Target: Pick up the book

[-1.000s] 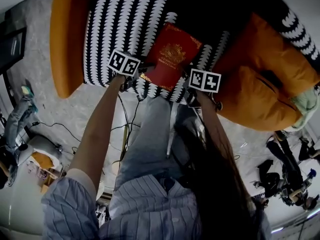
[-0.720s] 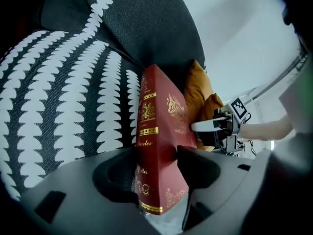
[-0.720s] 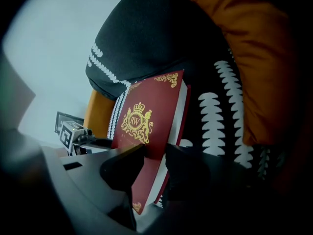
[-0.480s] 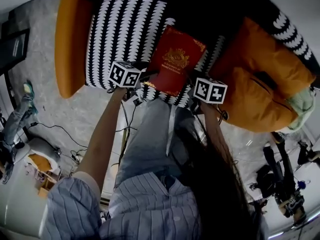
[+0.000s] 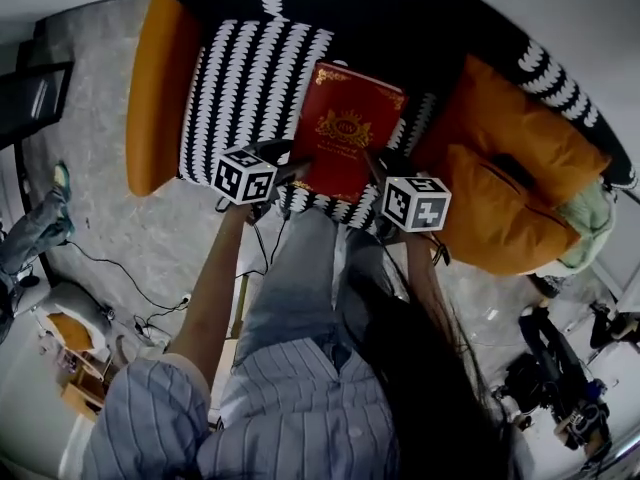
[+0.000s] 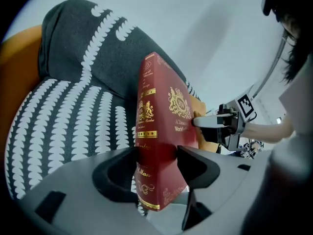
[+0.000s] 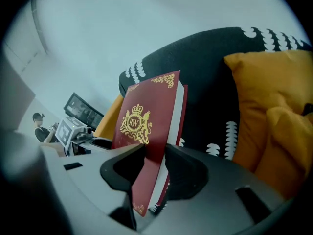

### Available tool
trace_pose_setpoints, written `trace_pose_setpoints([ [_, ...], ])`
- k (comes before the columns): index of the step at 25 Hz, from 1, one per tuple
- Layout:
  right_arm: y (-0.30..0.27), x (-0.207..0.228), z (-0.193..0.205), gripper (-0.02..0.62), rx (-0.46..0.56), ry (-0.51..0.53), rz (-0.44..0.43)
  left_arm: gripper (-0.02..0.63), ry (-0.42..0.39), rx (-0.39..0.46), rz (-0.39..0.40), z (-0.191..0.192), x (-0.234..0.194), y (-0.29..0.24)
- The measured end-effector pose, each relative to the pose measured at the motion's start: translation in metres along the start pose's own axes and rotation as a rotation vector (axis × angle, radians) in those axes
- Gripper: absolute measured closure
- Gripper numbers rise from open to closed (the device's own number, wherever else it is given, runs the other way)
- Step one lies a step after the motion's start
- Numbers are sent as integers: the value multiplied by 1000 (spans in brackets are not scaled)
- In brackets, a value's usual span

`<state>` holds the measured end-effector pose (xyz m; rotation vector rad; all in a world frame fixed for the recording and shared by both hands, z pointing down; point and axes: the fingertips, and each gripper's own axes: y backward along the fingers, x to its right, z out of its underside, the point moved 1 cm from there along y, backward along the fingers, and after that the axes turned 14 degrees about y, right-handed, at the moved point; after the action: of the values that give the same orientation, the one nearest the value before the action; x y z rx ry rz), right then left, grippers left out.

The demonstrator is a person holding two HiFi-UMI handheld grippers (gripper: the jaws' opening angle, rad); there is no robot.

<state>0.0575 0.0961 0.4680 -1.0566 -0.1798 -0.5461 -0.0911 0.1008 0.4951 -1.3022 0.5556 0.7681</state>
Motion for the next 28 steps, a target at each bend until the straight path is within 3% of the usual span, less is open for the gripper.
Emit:
trace_pose_setpoints([
  [10,83,-34,-34,457,91,75,24,336,-107,59,-20,-9,76,50],
  [28,209,-45,-72,462,269,84,9,339,-268,201,-29,-27,202,98],
])
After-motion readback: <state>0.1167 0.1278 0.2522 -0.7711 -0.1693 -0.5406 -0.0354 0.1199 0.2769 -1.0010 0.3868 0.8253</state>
